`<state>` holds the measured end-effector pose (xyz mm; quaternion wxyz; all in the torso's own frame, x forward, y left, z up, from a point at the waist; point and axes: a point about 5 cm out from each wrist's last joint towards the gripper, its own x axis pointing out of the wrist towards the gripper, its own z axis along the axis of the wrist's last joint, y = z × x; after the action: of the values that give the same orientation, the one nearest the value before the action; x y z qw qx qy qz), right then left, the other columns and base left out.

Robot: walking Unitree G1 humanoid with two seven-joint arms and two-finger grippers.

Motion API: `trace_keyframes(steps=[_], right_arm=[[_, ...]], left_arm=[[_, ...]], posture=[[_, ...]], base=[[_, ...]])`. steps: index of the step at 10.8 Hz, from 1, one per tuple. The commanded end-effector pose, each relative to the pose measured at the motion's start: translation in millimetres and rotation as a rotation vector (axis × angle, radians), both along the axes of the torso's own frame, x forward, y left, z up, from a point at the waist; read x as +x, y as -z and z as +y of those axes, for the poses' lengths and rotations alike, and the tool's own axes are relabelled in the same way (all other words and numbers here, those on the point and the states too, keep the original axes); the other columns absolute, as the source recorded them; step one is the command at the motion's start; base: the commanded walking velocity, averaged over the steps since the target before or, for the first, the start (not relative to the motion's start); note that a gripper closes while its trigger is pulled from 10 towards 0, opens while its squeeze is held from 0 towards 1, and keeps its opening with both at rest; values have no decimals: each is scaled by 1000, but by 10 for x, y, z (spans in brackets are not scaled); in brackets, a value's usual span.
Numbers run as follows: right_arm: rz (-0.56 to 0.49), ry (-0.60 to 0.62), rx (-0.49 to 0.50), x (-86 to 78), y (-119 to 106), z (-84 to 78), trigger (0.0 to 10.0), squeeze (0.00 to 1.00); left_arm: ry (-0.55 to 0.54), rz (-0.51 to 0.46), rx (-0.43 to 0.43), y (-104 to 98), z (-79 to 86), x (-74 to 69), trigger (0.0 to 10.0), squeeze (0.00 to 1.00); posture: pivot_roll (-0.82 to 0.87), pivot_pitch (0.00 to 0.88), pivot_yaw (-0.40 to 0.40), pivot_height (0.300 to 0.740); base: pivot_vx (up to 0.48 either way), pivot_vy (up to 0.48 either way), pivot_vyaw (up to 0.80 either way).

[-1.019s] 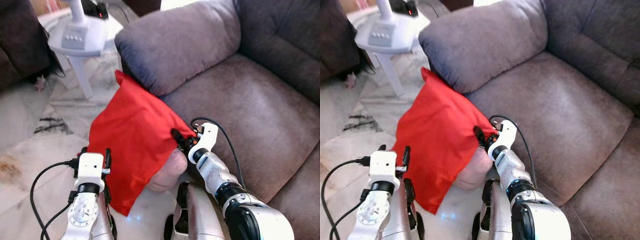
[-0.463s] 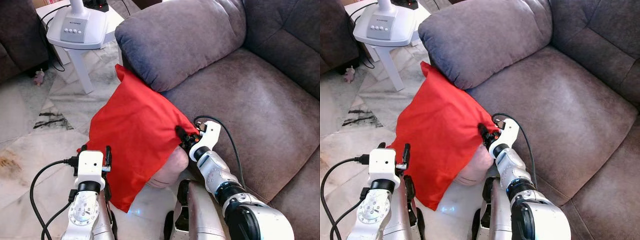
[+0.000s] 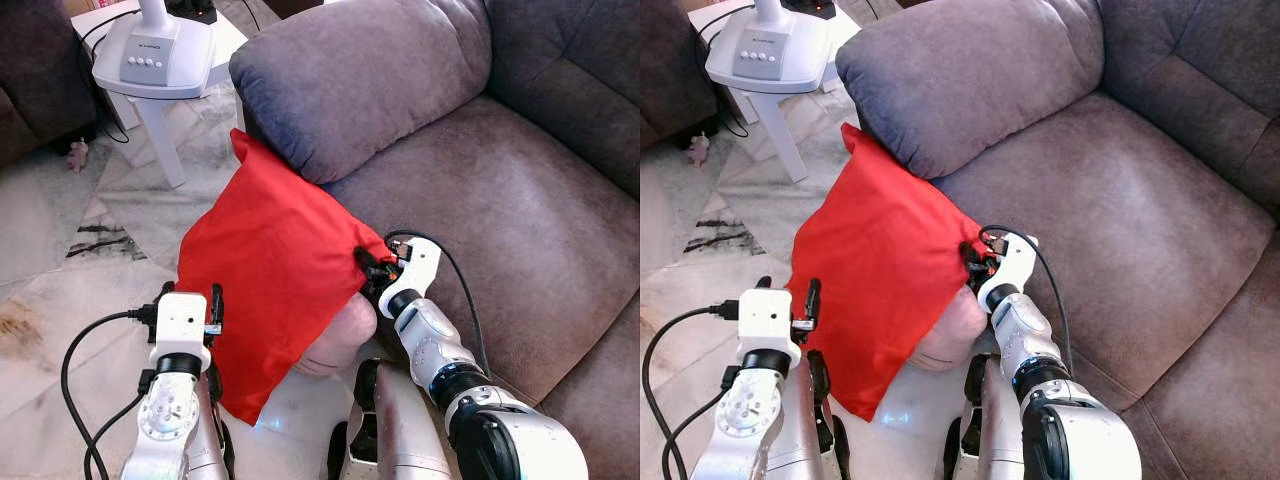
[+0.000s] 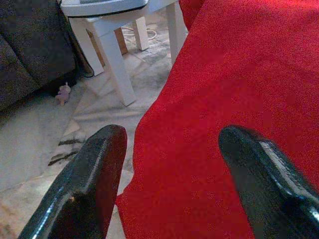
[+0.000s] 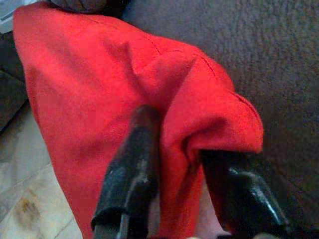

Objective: Move the pillow to the sofa from floor

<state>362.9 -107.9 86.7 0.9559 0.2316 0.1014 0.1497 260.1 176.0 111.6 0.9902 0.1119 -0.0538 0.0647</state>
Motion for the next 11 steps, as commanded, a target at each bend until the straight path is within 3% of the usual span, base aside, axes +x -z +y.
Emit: trace_keyframes(steps=[1, 6, 7, 10, 11], right_arm=[[0, 2, -17, -39, 57, -25, 0, 0], [-33, -15, -92, -58, 68, -42, 0, 0], [-62, -34, -171, -64, 62, -37, 10000, 0], [-184, -50, -291, -44, -55, -57, 10000, 0], [-218, -40, -289, -41, -97, -68, 10000, 0]], left_arm=[[-12, 27, 0, 73, 19, -10, 10000, 0], [-8, 14, 15, 77, 75, 136, 10000, 0], [-20, 7, 28, 71, 107, 170, 10000, 0], [-11, -37, 51, -12, 135, 225, 10000, 0], [2, -41, 58, -15, 112, 234, 10000, 0]], posture=[[184, 274, -170, 550], [182, 168, -152, 550], [185, 131, -144, 550], [156, 112, -115, 550], [145, 103, -101, 550]], base=[[0, 0, 0], [0, 0, 0], [0, 0, 0], [0, 0, 0], [0, 0, 0]])
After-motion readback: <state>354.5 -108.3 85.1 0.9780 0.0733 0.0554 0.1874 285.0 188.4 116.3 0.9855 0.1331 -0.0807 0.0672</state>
